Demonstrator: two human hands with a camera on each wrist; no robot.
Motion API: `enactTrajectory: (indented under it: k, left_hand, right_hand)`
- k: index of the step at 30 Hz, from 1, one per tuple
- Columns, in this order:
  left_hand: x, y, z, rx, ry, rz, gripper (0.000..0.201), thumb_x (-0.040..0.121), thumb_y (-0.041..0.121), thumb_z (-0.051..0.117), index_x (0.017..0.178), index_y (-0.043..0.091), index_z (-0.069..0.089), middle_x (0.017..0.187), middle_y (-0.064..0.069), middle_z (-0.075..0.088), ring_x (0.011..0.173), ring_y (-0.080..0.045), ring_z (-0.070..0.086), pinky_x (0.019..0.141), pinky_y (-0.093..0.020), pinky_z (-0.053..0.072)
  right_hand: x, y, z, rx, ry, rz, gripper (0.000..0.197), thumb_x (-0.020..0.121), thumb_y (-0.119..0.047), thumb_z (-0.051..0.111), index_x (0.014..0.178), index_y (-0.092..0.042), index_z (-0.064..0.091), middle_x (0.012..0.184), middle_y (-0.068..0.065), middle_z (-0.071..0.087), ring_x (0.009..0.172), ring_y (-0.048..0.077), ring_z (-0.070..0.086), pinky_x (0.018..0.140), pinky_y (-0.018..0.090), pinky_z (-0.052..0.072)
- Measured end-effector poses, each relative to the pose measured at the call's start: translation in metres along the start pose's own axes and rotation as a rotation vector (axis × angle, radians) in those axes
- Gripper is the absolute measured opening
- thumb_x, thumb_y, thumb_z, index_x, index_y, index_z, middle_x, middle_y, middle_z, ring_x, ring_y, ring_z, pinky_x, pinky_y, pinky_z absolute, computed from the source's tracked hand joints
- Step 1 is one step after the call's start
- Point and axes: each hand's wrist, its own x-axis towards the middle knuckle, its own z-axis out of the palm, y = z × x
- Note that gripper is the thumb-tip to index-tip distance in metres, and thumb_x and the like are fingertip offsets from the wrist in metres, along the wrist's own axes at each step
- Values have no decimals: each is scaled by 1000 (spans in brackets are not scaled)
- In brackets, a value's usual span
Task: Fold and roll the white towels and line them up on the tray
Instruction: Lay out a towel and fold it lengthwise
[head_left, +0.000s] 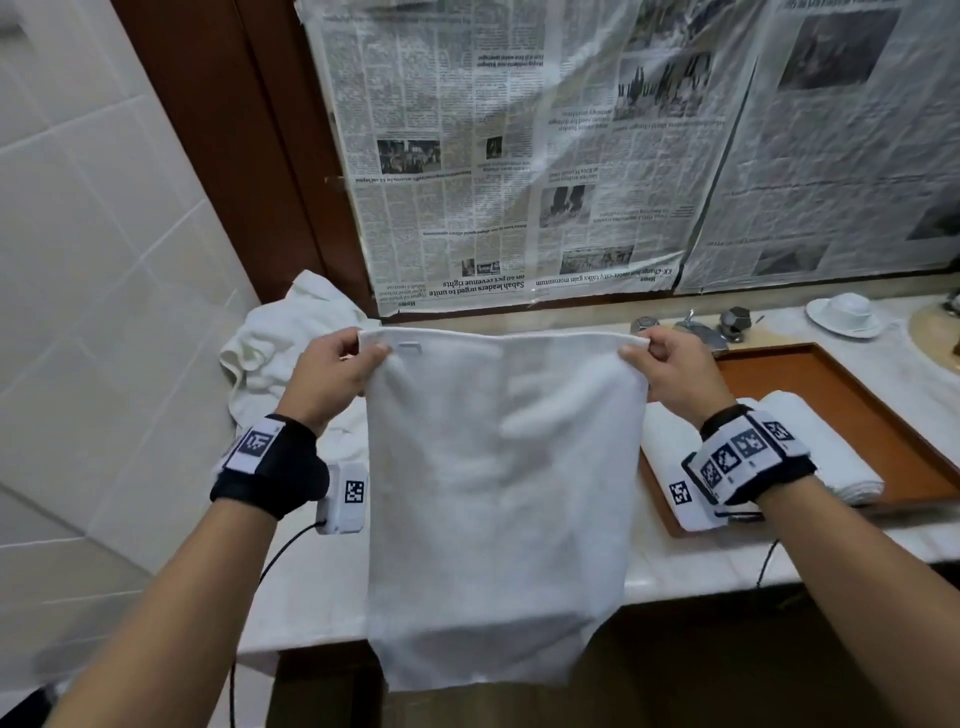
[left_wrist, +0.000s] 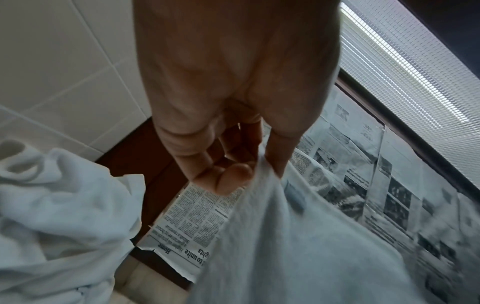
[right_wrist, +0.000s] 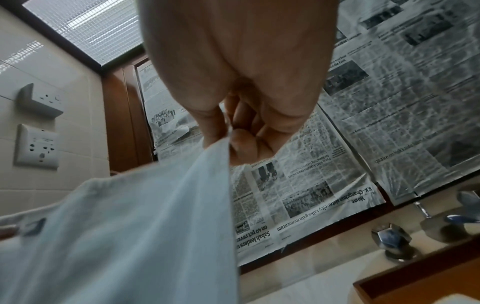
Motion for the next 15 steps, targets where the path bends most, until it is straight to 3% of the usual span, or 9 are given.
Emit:
enactTrajectory:
  k: [2, 5, 6, 10, 11, 13, 15]
  left_hand:
    - [6, -1, 1, 49, -52, 4, 25, 86, 35, 69, 88, 10, 71, 77, -3, 59, 70, -17, 50, 58, -29, 42]
    - [17, -6, -10, 83, -15, 17, 32, 83, 39, 71, 81, 7, 68, 71, -1, 52, 66, -15, 45, 59, -29, 38]
    - [20, -9, -12, 98, -14, 16, 32, 84, 38, 72, 80, 7, 66, 70, 0, 50, 65, -14, 44, 59, -29, 36]
    - [21, -27, -15, 188, -54, -8, 24, 89, 35, 72, 79, 13, 69, 61, 7, 51, 57, -12, 42, 57, -28, 34]
    - [21, -32, -17, 188, -67, -22, 25, 90, 35, 72, 77, 14, 69, 57, 7, 50, 54, -13, 40, 55, -27, 32]
    - [22, -37, -21, 152, -86, -51, 26, 90, 34, 72, 71, 16, 68, 55, 6, 46, 52, -15, 38, 53, -26, 31]
    - [25, -41, -23, 88, -103, -85, 26, 90, 30, 73, 73, 11, 68, 59, 5, 46, 55, -18, 38, 55, -27, 31]
  right_hand:
    - [6, 0, -5, -10, -22, -6, 8, 93, -25, 65, 87, -20, 67, 77, 11, 71, 66, 23, 66, 64, 47, 57]
    - [12, -6, -7, 8, -1, -19, 6, 94, -20, 65, 88, -20, 66, 77, 6, 71, 57, 12, 64, 55, 31, 53]
    - [15, -5, -6, 13, -2, -14, 7, 95, -19, 65, 87, -19, 65, 74, 6, 70, 52, 11, 61, 52, 30, 51]
    - [20, 0, 5, -15, -44, 29, 9, 93, -24, 67, 89, -16, 66, 72, 12, 70, 54, 35, 63, 54, 47, 54]
    - [20, 2, 7, -17, -55, 45, 11, 93, -25, 67, 92, -14, 68, 75, 14, 71, 58, 38, 65, 53, 47, 56]
    - [21, 2, 8, -26, -43, 51, 13, 92, -23, 68, 95, -10, 69, 73, 16, 70, 55, 33, 65, 48, 34, 53]
    - [23, 1, 8, -10, -16, 56, 10, 92, -22, 68, 90, -12, 68, 69, 17, 69, 54, 31, 65, 51, 29, 50]
